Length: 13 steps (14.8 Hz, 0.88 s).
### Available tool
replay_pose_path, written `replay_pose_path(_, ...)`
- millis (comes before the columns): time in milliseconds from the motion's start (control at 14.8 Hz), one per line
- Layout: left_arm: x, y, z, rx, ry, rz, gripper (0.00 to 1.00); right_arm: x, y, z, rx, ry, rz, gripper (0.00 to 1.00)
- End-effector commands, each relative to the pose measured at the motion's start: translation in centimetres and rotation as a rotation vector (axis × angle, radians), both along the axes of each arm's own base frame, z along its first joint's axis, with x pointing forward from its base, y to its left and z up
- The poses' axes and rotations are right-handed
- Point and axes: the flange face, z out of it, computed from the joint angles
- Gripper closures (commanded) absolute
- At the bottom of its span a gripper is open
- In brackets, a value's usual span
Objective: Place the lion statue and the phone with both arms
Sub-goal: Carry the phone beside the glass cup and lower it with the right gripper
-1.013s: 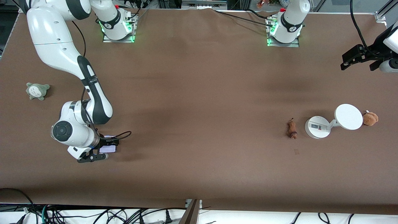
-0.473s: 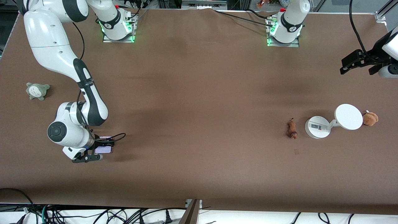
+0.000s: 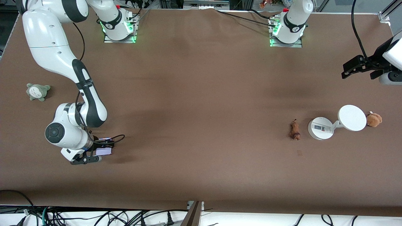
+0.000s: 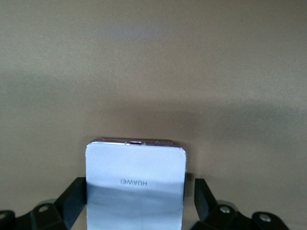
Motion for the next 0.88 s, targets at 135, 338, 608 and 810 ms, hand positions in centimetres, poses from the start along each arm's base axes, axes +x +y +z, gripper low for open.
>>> replay_pose_path(135, 0.5, 0.0, 0.5, 0.013, -0.009, -0.006, 0.0, -0.4, 0.6, 8.0, 0.013, 0.034, 0.016, 0.01)
replay_pose_path(338, 0.4, -0.2, 0.6, 0.015, -0.011, -0.006, 0.0, -1.6, 1.3, 14.9, 0.009, 0.071, 0.015, 0.01)
replay_pose_path(608, 0.5, -0.1, 0.5, 0.016, -0.009, -0.008, 0.0, -4.9, 1.7, 25.0, 0.0, 0.125, 0.011, 0.01)
replay_pose_path(810, 0.5, -0.3, 0.5, 0.015, -0.009, -0.011, 0.0, -8.9, 1.3, 33.2, -0.011, 0.175, 0.008, 0.01)
